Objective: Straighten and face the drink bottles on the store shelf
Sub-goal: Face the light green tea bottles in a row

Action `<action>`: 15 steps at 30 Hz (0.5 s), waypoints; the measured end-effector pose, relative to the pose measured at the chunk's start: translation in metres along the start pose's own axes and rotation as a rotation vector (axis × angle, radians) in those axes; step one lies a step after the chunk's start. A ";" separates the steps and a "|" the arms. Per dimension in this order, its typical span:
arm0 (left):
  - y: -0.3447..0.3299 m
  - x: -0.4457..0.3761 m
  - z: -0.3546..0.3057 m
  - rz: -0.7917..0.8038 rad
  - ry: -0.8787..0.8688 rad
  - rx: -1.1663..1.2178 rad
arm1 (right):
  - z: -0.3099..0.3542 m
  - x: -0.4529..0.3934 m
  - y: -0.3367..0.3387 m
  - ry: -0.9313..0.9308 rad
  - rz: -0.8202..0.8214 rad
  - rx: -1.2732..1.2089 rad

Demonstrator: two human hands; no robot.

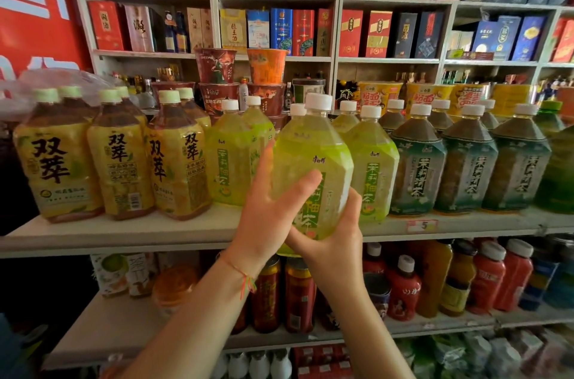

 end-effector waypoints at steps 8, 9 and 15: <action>0.007 -0.011 0.014 -0.154 -0.038 -0.066 | -0.005 -0.017 -0.002 0.016 -0.053 0.172; 0.008 -0.013 0.015 -0.145 -0.028 -0.036 | -0.007 -0.018 -0.003 0.007 -0.053 0.189; 0.011 -0.021 0.016 -0.122 0.000 0.017 | -0.005 -0.024 -0.006 -0.044 -0.073 0.396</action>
Point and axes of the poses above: each hand's wrist, its own x-axis away from the middle knuckle, its own y-axis out of the back of the hand, z = x × y, the point moved 5 cm from there along -x, towards the middle knuckle, and after that the axes turned 8 degrees about z, right-handed, at the moved point
